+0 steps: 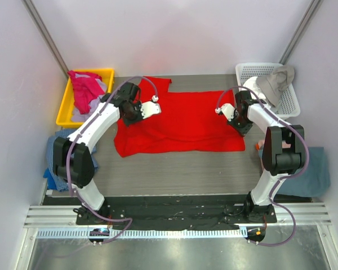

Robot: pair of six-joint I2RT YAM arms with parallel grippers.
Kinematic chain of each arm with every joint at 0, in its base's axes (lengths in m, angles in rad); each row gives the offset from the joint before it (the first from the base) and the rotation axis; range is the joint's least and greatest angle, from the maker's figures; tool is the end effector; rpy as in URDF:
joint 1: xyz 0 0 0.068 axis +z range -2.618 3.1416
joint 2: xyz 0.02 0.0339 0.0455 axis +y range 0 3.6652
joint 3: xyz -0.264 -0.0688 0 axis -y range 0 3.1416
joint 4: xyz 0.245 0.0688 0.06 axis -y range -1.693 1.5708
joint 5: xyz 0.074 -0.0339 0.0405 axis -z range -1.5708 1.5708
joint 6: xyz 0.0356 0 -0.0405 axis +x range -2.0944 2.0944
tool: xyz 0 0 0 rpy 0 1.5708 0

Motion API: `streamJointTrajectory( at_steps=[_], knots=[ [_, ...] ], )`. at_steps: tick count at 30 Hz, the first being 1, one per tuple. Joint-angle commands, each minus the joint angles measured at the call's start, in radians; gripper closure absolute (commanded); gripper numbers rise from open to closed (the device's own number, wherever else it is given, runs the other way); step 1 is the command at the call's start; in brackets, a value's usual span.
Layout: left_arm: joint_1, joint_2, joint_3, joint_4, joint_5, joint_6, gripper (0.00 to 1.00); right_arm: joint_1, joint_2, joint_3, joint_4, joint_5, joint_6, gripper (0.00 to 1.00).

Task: Fold and stack the t-shirts
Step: Fold the flattened tshirt in 1/3 of the way

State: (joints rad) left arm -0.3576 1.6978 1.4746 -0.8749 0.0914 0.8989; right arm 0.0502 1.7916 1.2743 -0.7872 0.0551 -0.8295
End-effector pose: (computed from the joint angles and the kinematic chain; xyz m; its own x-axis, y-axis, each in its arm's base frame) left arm 0.3318 -0.1275 0.2822 -0.2159 0.9127 -0.3470 0.8939 0.3277 0.3057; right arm 0.3489 0.0156 0.1964 -0.6243 -0.7688 -0.1385 -0.7348 0.6382 -0.2300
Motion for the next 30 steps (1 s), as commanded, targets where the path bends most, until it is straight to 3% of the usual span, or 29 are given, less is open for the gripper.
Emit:
streamJointTrajectory(
  at_steps=[1,30],
  knots=[
    [0.006,0.029,0.067,-0.027,0.016,0.018,1.00,-0.004,0.000,0.054,0.000,-0.012,-0.005,0.99],
    [0.054,0.065,0.101,-0.021,-0.032,0.061,1.00,-0.003,0.107,0.232,-0.053,-0.011,0.004,0.99]
  ],
)
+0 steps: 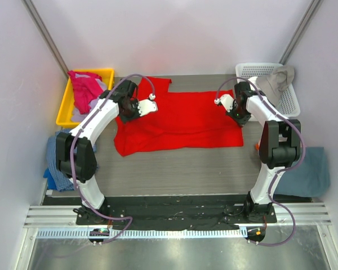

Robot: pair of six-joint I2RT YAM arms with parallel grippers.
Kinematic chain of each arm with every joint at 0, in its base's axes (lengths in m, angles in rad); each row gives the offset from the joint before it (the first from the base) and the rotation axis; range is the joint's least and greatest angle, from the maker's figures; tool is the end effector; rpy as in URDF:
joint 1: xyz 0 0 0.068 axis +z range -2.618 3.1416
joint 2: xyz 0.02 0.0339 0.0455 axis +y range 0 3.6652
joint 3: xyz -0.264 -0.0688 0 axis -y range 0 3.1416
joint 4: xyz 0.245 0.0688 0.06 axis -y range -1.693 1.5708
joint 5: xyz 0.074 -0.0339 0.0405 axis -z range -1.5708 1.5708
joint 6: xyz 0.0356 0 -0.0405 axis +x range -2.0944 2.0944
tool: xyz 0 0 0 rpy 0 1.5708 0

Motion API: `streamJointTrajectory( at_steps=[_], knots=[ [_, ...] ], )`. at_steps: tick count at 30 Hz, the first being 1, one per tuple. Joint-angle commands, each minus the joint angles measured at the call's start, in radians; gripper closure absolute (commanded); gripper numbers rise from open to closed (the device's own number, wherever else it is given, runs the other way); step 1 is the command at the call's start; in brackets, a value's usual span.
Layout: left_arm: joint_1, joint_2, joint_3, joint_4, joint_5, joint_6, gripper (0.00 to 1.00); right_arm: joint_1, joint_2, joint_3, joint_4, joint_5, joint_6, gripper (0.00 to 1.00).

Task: Fold and stack the t-shirts
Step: Fold the flattened tshirt in 1/3 of the way

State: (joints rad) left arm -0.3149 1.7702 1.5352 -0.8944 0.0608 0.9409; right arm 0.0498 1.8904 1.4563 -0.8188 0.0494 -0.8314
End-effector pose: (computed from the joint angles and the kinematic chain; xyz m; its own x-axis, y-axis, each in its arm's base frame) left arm 0.3524 -0.1171 0.2745 -0.2367 0.9254 -0.2960 0.8914 0.3280 0.3129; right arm 0.3843 0.0174 0.2115 -0.6139 -0.7695 -0.1760 -0.7241 0.6378 -0.2626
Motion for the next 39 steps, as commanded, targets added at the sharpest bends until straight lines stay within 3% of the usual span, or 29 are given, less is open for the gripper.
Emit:
streamJointTrajectory(
  at_steps=[1,19,28,39],
  knots=[
    [0.010,-0.002,0.045,-0.001,-0.001,0.021,1.00,-0.004,0.012,0.053,-0.023,-0.005,0.008,0.99],
    [0.010,0.077,0.129,0.006,-0.015,0.021,1.00,0.025,0.056,0.085,0.000,-0.002,0.041,0.94],
    [0.010,0.127,0.175,0.015,-0.032,0.010,1.00,0.033,0.036,0.056,0.012,0.009,0.046,0.77],
    [0.011,0.173,0.172,0.101,-0.081,-0.002,1.00,0.035,-0.024,-0.016,0.029,0.026,0.040,0.77]
  ],
)
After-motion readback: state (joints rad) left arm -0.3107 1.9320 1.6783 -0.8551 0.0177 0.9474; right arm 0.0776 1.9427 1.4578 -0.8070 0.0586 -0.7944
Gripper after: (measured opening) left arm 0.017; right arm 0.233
